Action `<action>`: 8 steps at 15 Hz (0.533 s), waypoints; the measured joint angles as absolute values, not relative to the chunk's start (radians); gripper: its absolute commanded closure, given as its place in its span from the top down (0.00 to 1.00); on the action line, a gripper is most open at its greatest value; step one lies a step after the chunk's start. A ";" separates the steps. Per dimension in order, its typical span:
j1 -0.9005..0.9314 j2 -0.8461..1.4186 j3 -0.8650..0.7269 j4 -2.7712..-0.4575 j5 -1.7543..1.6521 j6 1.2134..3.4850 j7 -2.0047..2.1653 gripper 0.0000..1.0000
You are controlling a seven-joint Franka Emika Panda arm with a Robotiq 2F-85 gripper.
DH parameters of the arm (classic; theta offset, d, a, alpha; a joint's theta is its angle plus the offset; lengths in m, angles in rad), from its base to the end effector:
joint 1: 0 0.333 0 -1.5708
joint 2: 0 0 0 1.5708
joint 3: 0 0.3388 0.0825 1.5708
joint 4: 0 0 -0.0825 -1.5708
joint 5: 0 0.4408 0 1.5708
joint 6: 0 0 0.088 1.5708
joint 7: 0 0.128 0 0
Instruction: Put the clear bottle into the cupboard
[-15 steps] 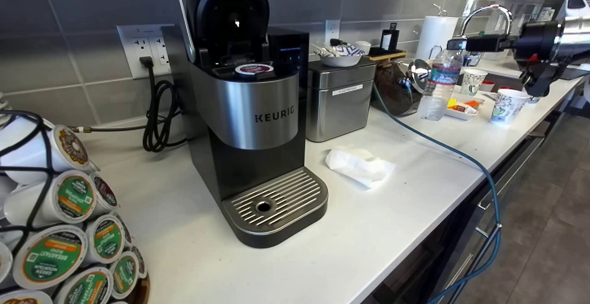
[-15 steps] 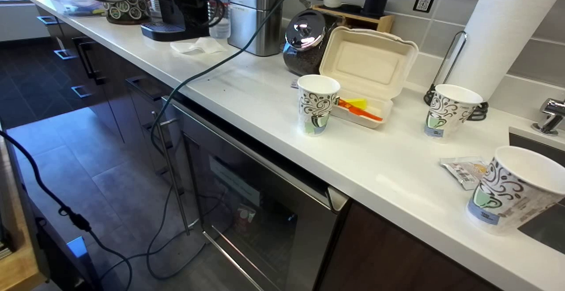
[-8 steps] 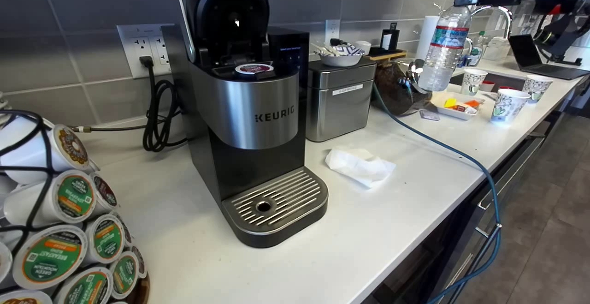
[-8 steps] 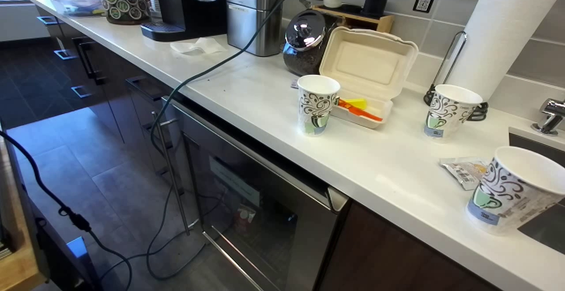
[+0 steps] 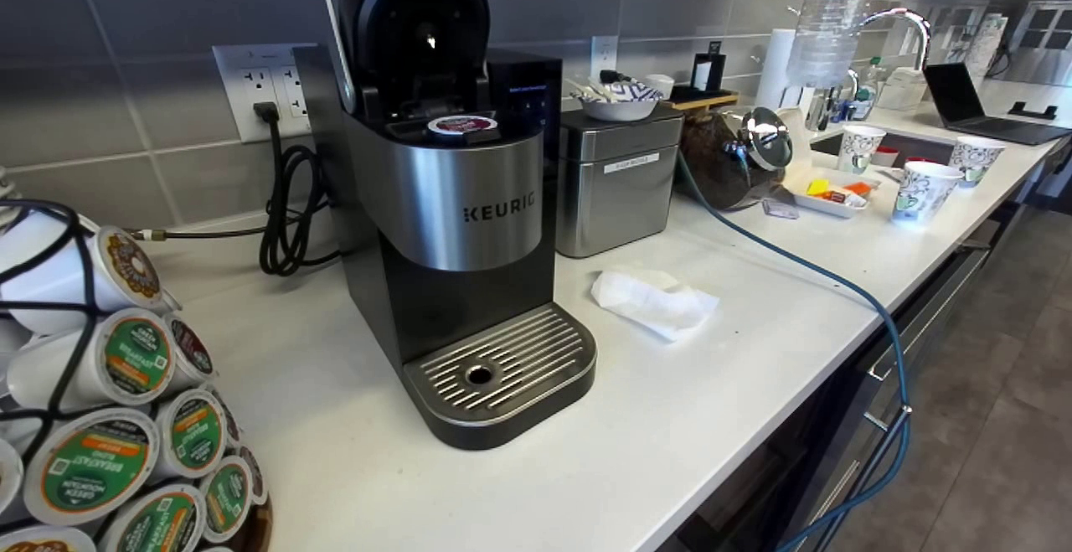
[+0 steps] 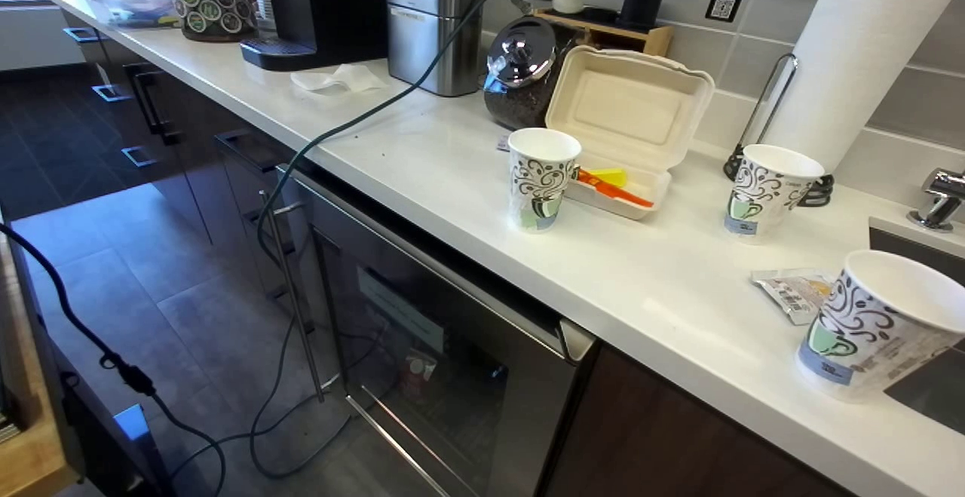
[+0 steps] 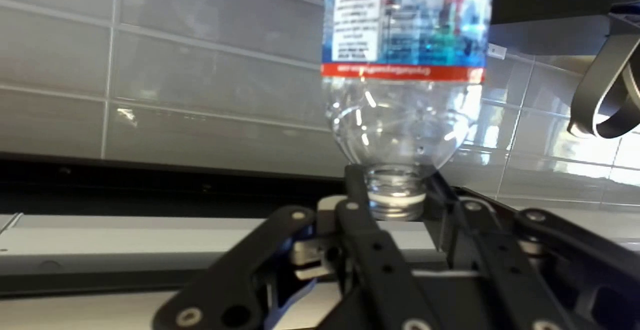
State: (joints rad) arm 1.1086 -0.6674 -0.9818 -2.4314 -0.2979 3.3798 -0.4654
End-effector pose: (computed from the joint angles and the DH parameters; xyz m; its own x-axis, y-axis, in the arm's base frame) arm 0.5268 0.0111 0.5920 0.0574 0.2361 0.9700 0.4239 -0.8855 0.1904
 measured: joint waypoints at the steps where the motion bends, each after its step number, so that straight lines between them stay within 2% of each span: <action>1: 1.075 -0.666 -0.947 -2.413 -0.298 3.330 -0.450 0.31; 4: 1.062 -0.666 -0.936 -2.408 -0.298 3.313 -0.446 0.31; 5: 1.064 -0.664 -0.938 -2.411 -0.298 3.313 -0.446 0.08; 8: 1.067 -0.663 -0.937 -2.410 -0.298 3.320 -0.447 0.08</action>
